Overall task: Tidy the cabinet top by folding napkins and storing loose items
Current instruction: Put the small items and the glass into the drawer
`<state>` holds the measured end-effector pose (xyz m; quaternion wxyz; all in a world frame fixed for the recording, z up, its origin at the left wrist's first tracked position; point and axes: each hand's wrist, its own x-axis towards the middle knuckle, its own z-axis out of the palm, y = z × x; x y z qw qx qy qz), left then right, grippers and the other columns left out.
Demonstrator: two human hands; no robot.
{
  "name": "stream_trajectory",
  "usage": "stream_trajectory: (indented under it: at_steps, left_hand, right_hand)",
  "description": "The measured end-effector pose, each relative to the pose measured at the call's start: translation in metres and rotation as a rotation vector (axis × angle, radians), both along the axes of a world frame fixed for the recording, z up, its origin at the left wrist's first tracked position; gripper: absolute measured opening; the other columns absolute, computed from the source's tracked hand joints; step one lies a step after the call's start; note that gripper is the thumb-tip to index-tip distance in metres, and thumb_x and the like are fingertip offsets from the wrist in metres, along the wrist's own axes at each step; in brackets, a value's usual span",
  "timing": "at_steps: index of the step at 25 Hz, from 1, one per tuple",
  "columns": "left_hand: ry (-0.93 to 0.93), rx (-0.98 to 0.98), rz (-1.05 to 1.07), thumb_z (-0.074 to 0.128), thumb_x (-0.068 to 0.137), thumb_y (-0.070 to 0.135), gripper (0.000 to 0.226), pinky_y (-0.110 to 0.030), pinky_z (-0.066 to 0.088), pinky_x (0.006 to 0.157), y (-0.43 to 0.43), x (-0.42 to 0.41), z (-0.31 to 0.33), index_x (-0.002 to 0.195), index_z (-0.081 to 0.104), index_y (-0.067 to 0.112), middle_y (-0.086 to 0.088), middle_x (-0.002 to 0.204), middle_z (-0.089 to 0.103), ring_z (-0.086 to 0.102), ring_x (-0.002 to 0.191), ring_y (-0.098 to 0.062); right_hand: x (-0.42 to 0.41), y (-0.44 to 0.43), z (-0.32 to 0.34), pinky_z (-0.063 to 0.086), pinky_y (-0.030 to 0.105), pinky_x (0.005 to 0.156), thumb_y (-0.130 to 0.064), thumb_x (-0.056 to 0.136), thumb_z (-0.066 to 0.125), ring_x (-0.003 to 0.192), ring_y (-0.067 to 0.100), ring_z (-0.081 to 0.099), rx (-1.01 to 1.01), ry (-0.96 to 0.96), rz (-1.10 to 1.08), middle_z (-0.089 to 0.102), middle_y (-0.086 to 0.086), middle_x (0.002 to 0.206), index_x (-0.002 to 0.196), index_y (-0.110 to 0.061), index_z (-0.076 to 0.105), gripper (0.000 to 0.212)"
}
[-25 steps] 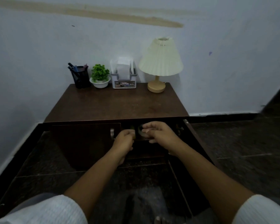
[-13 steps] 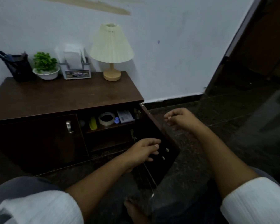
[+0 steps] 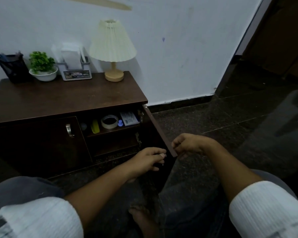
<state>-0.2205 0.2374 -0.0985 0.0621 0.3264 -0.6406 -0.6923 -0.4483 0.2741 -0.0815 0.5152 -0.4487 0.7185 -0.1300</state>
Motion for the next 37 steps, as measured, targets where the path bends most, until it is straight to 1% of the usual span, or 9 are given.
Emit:
stream_trajectory:
  at_steps: [3,6,11,18,22,25,30,34,37]
  left_hand:
    - [-0.018,0.03,0.051,0.048,0.105,0.02,0.031,-0.029,0.057,0.088,-0.009,0.023,0.003,0.132,0.062,0.016,-0.005,0.123,0.069,0.067,0.113,-0.014]
    - [-0.043,0.055,0.118,0.046,0.105,0.017,0.028,-0.036,0.057,0.092,-0.019,0.05,0.005,0.124,0.066,0.014,-0.008,0.119,0.073,0.071,0.109,-0.017]
    - [-0.085,0.053,0.278,0.045,0.105,0.019,0.029,-0.033,0.057,0.083,-0.035,0.101,0.004,0.116,0.072,0.016,-0.001,0.108,0.078,0.073,0.101,-0.016]
    - [-0.101,0.033,0.635,0.044,0.104,0.013,0.031,-0.035,0.056,0.087,-0.065,0.151,0.014,0.106,0.075,0.015,-0.003,0.104,0.076,0.07,0.099,-0.015]
    - [-0.099,0.027,0.784,0.049,0.102,0.016,0.025,-0.038,0.055,0.093,-0.083,0.161,0.0,0.121,0.067,0.018,-0.004,0.118,0.07,0.066,0.108,-0.019]
    - [-0.082,0.049,0.923,0.054,0.1,0.015,0.038,-0.038,0.055,0.093,-0.101,0.155,-0.007,0.137,0.051,0.016,-0.005,0.116,0.063,0.063,0.107,-0.021]
    - [-0.002,0.174,0.965,0.051,0.099,0.011,0.04,-0.042,0.05,0.103,-0.133,0.152,-0.015,0.138,0.051,0.016,-0.006,0.121,0.06,0.058,0.112,-0.02]
    - [0.024,0.135,1.042,0.052,0.099,0.011,0.036,-0.037,0.05,0.095,-0.153,0.145,-0.023,0.135,0.056,0.015,-0.003,0.108,0.063,0.059,0.094,-0.012]
    - [0.068,0.147,0.977,0.049,0.101,0.012,0.044,-0.038,0.047,0.103,-0.157,0.142,-0.022,0.145,0.049,0.014,-0.008,0.136,0.057,0.056,0.121,-0.02]
  right_hand:
    - [0.017,-0.011,-0.006,0.06,0.038,0.082,0.006,0.091,0.062,0.083,0.016,0.072,0.002,-0.034,0.053,0.074,0.011,0.097,0.102,-0.005,0.073,0.019]
    - [0.042,-0.024,-0.007,0.062,0.035,0.079,0.003,0.091,0.065,0.088,0.019,0.073,0.028,-0.067,0.092,0.075,0.012,0.098,0.103,-0.003,0.072,0.016]
    - [0.096,-0.053,-0.026,0.062,0.037,0.082,-0.008,0.09,0.073,0.084,0.02,0.073,0.003,-0.174,0.089,0.077,0.01,0.09,0.101,-0.003,0.073,0.012]
    - [0.172,-0.101,-0.042,0.062,0.03,0.065,-0.021,0.09,0.075,0.083,0.022,0.075,-0.131,-0.242,-0.054,0.075,0.013,0.094,0.102,-0.004,0.069,0.022]
    - [0.203,-0.127,-0.051,0.061,0.029,0.061,-0.021,0.091,0.074,0.075,0.021,0.073,-0.206,-0.303,-0.222,0.072,0.013,0.091,0.096,-0.005,0.065,0.019]
    - [0.219,-0.15,-0.052,0.062,0.031,0.064,-0.018,0.094,0.071,0.076,0.022,0.072,-0.214,-0.378,-0.291,0.07,0.014,0.093,0.093,-0.007,0.064,0.013]
    - [0.232,-0.18,-0.05,0.062,0.031,0.068,-0.006,0.097,0.061,0.09,0.024,0.072,-0.226,-0.442,-0.39,0.072,0.017,0.104,0.101,-0.005,0.068,0.009]
    - [0.238,-0.199,-0.06,0.061,0.028,0.066,0.001,0.098,0.055,0.096,0.025,0.07,-0.27,-0.494,-0.447,0.069,0.016,0.107,0.107,-0.005,0.066,0.015]
    - [0.241,-0.205,-0.062,0.061,0.03,0.074,0.001,0.097,0.056,0.103,0.024,0.069,-0.296,-0.505,-0.433,0.069,0.016,0.114,0.118,-0.004,0.065,0.024]
